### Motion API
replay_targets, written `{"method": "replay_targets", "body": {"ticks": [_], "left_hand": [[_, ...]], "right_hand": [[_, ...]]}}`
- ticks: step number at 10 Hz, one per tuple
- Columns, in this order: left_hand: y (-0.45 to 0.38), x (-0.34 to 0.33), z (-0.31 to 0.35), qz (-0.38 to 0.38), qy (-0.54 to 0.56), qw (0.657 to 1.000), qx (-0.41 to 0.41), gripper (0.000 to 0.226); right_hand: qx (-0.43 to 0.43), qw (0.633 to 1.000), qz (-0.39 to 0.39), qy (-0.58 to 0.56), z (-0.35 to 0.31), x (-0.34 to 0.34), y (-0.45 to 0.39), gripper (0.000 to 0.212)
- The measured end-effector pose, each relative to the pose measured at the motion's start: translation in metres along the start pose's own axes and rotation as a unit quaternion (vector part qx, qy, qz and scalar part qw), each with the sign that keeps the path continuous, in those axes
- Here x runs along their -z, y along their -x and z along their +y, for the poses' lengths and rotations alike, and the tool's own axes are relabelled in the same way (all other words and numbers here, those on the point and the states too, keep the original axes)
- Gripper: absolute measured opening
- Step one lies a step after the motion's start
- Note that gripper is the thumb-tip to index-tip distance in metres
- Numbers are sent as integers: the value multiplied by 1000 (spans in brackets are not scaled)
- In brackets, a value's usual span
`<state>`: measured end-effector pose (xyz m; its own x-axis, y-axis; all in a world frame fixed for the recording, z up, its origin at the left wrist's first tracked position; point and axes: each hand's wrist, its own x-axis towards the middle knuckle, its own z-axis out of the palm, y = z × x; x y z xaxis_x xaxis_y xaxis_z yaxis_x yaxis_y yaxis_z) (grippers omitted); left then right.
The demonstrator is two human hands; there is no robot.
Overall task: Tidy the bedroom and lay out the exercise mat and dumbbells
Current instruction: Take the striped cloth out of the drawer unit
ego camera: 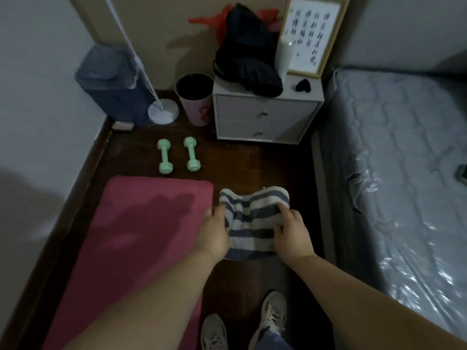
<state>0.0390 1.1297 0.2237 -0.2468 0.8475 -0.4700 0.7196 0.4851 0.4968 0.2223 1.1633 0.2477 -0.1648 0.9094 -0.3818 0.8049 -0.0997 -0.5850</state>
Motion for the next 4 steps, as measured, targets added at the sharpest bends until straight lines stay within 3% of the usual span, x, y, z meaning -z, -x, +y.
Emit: {"method": "replay_targets", "body": {"ticks": [4], "left_hand": [[-247,-235,-159,7,-4,1000,7,59]], "right_hand": [[-11,998,-26,-47,184,-249,-229,56]]}}
